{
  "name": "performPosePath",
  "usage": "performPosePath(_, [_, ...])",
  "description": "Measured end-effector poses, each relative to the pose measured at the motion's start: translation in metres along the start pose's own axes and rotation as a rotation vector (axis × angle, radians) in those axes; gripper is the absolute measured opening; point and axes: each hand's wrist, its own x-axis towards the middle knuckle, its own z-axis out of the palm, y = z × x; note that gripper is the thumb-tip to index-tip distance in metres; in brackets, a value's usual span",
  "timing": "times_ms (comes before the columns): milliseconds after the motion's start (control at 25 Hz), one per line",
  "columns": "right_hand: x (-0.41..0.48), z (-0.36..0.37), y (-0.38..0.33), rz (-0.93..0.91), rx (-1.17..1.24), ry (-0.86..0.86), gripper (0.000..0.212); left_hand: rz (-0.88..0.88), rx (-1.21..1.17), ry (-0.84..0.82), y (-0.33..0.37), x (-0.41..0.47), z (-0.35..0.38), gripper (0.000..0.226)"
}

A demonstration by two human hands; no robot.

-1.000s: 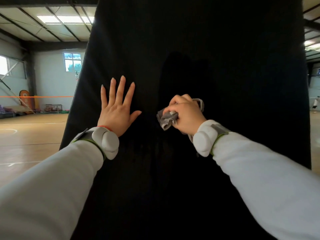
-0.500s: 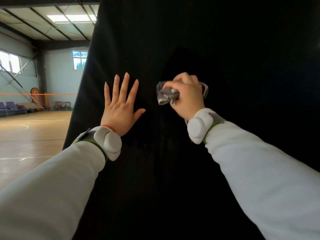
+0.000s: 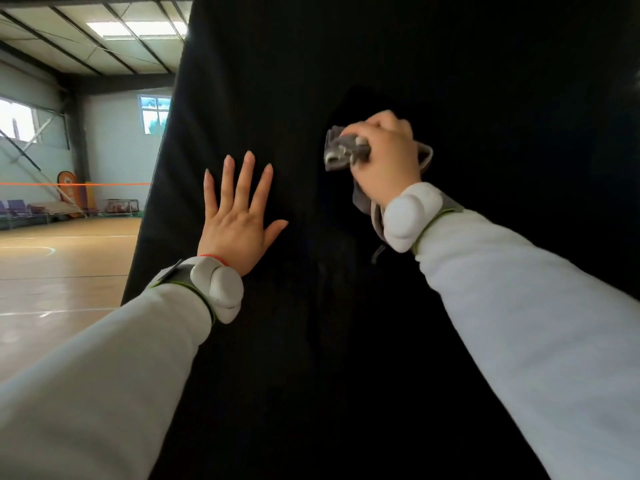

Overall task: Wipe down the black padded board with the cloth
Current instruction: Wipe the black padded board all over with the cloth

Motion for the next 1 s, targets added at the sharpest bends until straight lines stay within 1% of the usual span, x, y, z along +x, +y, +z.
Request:
performPosePath(40, [-0.007,0.009,0.0,-0.013,-0.008,0.009,0.03,0.0,0.003,0.003,0.0,0.0,0.0,0.077])
performPosePath(120, [-0.029,0.022,0.002,-0.104,0.022,-0.008,0.029,0.001,-0.008,0.01,0.001,0.001,0.0,0.077])
performPosePath(240, [-0.062,0.026,0.01,-0.238,0.051,-0.081,0.023,-0.011,-0.059,0.014,0.007,-0.002,-0.002,0.076])
performPosePath(280, [-0.074,0.028,0.012,-0.257,0.058,-0.122,0.022,-0.02,-0.066,0.014,0.008,-0.005,-0.002,0.076])
performPosePath(400, [-0.108,0.027,0.017,-0.325,0.023,-0.33,0.021,-0.001,-0.057,-0.025,0.007,-0.021,0.002,0.077])
performPosePath(480, [-0.106,0.016,0.02,-0.377,0.013,-0.449,0.02,0.008,-0.049,-0.058,0.005,-0.026,0.005,0.077])
performPosePath(520, [-0.094,0.01,0.019,-0.354,0.035,-0.444,0.021,0.008,-0.043,-0.061,0.003,-0.026,0.006,0.077])
performPosePath(560, [-0.078,0.005,0.016,-0.308,0.06,-0.361,0.025,0.008,-0.036,-0.054,0.003,-0.025,0.007,0.077])
performPosePath(640, [-0.043,-0.001,0.007,-0.181,0.067,-0.104,0.033,0.009,-0.035,-0.035,0.002,-0.025,0.008,0.077])
performPosePath(680, [-0.03,-0.001,0.003,-0.12,0.064,-0.036,0.034,0.014,-0.039,-0.028,0.003,-0.026,0.009,0.077])
performPosePath(720, [-0.026,0.005,0.0,-0.08,0.062,-0.016,0.033,0.016,-0.039,-0.028,0.003,-0.027,0.01,0.076])
performPosePath(800, [-0.034,0.02,-0.003,-0.085,0.057,-0.018,0.029,0.015,-0.032,-0.026,0.002,-0.028,0.011,0.076])
performPosePath(1000, [-0.085,0.036,0.009,-0.25,0.048,-0.107,0.022,0.02,-0.07,-0.002,0.005,-0.03,0.008,0.075])
